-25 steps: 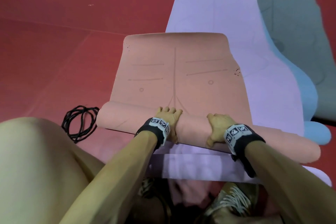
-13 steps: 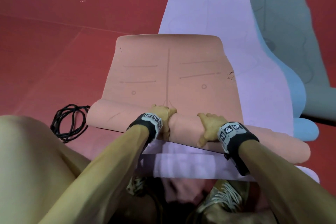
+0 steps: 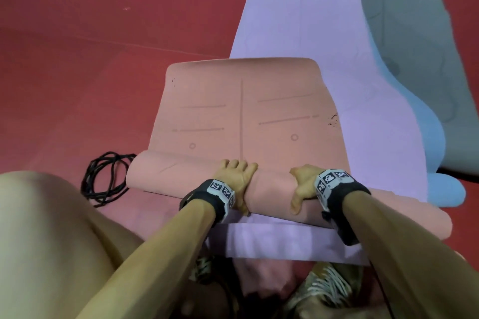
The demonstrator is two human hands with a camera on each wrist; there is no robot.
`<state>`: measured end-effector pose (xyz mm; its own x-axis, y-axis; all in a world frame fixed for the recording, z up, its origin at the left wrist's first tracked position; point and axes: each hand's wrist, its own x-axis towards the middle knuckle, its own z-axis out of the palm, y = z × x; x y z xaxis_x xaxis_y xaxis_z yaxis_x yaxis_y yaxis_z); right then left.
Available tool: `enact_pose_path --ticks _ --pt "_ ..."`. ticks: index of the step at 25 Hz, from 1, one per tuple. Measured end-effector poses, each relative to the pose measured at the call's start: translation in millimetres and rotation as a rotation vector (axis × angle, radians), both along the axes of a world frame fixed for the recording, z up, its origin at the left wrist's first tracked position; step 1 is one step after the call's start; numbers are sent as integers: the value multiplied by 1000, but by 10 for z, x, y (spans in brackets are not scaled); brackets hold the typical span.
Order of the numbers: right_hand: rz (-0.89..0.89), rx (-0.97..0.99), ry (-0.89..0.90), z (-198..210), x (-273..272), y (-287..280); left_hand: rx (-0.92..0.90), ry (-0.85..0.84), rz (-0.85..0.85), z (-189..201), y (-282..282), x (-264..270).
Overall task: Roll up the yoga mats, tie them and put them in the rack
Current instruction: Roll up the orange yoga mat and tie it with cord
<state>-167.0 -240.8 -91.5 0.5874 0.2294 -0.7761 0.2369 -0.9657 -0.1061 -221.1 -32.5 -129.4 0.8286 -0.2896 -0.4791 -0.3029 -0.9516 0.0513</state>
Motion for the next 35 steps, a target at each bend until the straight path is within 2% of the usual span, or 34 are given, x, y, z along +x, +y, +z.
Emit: enact_pose_path --ticks 2,5,12,15,19,23,28,30,35 --pt "4 -10 58 30 33 20 8 -31 2 -23 -1 -62" --pt "1 -41 39 -40 -58 20 -8 -29 12 -33 -30 -23" --pt "191 -9 -275 -54 -434 -42 -76 197 125 125 -15 324" --pt "187 -17 -316 -79 -451 -27 -57 239 97 105 -28 323" --pt "163 -7 -232 -42 -270 14 -61 81 70 37 -8 110" --pt "2 31 -1 -24 -59 -22 14 -53 -20 -10 -35 -102" --pt "-29 11 77 -64 -41 -27 14 -12 -12 10 -69 -22" --pt "-7 7 27 -87 -105 -29 2 52 3 64 -74 88" --pt "154 -25 -268 -93 -376 3 -76 179 94 137 -40 366"
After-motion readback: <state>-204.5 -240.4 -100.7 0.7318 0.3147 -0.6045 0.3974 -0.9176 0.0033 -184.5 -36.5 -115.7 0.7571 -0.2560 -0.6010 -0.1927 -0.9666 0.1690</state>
